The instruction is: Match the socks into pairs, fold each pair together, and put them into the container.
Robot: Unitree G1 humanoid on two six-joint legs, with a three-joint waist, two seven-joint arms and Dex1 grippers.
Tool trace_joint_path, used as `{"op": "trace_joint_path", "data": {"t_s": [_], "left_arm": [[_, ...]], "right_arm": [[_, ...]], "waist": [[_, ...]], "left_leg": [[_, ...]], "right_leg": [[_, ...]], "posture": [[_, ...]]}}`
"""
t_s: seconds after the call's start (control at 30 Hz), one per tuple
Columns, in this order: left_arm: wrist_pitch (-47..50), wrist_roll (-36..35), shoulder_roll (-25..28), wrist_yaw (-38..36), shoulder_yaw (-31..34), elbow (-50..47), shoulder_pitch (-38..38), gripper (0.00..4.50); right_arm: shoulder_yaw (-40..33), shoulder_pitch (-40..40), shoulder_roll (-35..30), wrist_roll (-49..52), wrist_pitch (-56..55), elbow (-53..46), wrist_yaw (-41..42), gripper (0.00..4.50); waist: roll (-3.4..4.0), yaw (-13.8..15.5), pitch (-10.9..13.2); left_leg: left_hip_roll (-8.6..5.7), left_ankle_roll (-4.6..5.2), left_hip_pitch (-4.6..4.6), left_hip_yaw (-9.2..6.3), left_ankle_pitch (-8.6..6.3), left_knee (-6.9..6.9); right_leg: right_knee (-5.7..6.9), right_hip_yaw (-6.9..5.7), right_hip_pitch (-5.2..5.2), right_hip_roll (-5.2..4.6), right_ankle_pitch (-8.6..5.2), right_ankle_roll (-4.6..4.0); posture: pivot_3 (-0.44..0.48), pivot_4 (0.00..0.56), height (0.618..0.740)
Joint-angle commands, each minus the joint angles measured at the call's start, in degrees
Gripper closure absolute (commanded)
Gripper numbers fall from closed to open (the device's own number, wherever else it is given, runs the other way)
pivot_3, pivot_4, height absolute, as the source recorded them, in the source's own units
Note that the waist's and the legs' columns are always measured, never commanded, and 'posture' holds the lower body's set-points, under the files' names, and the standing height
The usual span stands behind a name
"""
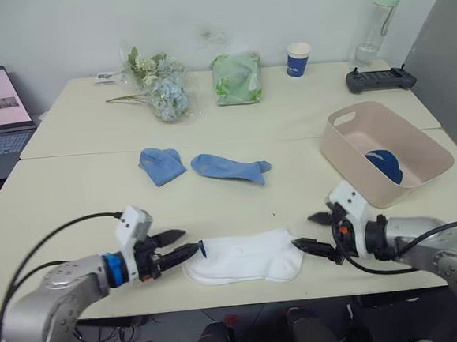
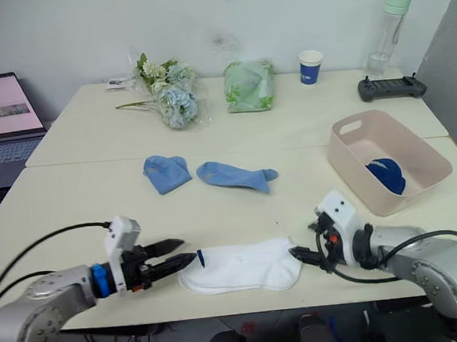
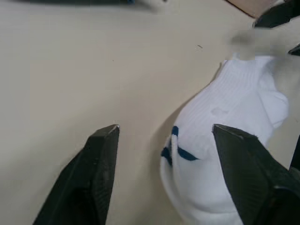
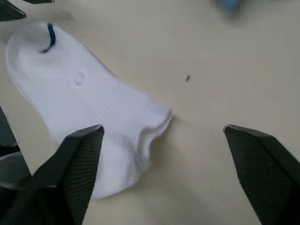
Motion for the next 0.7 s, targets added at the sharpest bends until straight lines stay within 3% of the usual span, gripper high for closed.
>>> {"op": "trace_joint_path", "data": {"t_s": [0.03,0.13,0.3,0.47,0.53,0.57,0.7], "left_arm": [[-2.62,-1.77,2.17,-4.50,-1.18,-4.13,-5.15,1.30],[-2.18,-1.71,1.64,-5.93,-6.13,-4.92,-9.39,1.30],[-5.44,5.75,0.45,-6.10,-16.20,-1.32,-13.03,2.85],[-9.73,11.74,0.63,-7.34,-21.69,2.79,-12.02,4.50],[-9.52,12.62,0.59,-7.39,-23.00,3.31,-11.03,4.50],[-8.54,12.22,0.08,-6.85,-22.89,3.40,-10.40,4.50],[-6.64,12.62,1.25,-6.61,-23.17,2.41,-6.80,4.50]], "right_arm": [[1.86,-3.88,1.65,0.94,-4.04,-3.70,1.53,0.02],[8.06,-5.29,3.99,-2.68,-5.80,-2.41,0.04,0.02],[16.05,-3.81,6.05,-7.37,-7.55,0.70,-0.08,1.69],[19.52,-2.75,7.44,-9.01,-7.67,3.28,0.77,3.56],[21.06,-2.20,7.38,-10.22,-8.20,4.85,1.45,4.30],[22.09,-1.94,6.95,-11.02,-8.55,5.35,1.94,4.45],[24.95,-0.45,5.12,-14.12,-10.17,5.36,3.26,4.45]], "waist": [[0.00,0.01,0.00],[-0.01,0.02,0.00],[0.00,0.01,0.00],[0.00,-0.16,0.00],[0.00,-0.15,0.00],[0.00,-0.12,0.00],[0.00,-0.07,0.00]], "left_leg": [[-0.01,0.00,-0.01,0.00,0.00,0.00],[-0.05,0.00,-0.04,0.03,0.00,0.00],[-0.05,0.00,-0.06,0.04,0.00,0.00],[-0.01,0.00,-0.04,0.02,0.00,0.00],[-0.02,0.00,-0.05,0.01,0.00,0.00],[-0.02,0.00,-0.06,0.02,0.00,0.00],[-0.03,0.00,-0.06,0.01,0.00,0.00]], "right_leg": [[0.00,-0.01,0.00,0.01,0.00,0.00],[-0.04,0.01,0.01,0.00,0.00,0.00],[-0.05,0.05,-0.02,-0.02,0.00,0.00],[-0.01,0.03,-0.03,0.00,0.00,0.00],[-0.01,0.02,-0.03,0.01,0.00,0.00],[-0.02,0.02,-0.03,0.00,0.00,0.00],[-0.03,0.02,-0.03,-0.01,0.00,0.00]], "posture": [[0.000,0.150,0.740],[0.000,0.150,0.740],[0.000,0.150,0.740],[0.000,0.150,0.740],[0.000,0.150,0.740],[0.000,0.150,0.740],[0.000,0.150,0.740]]}}
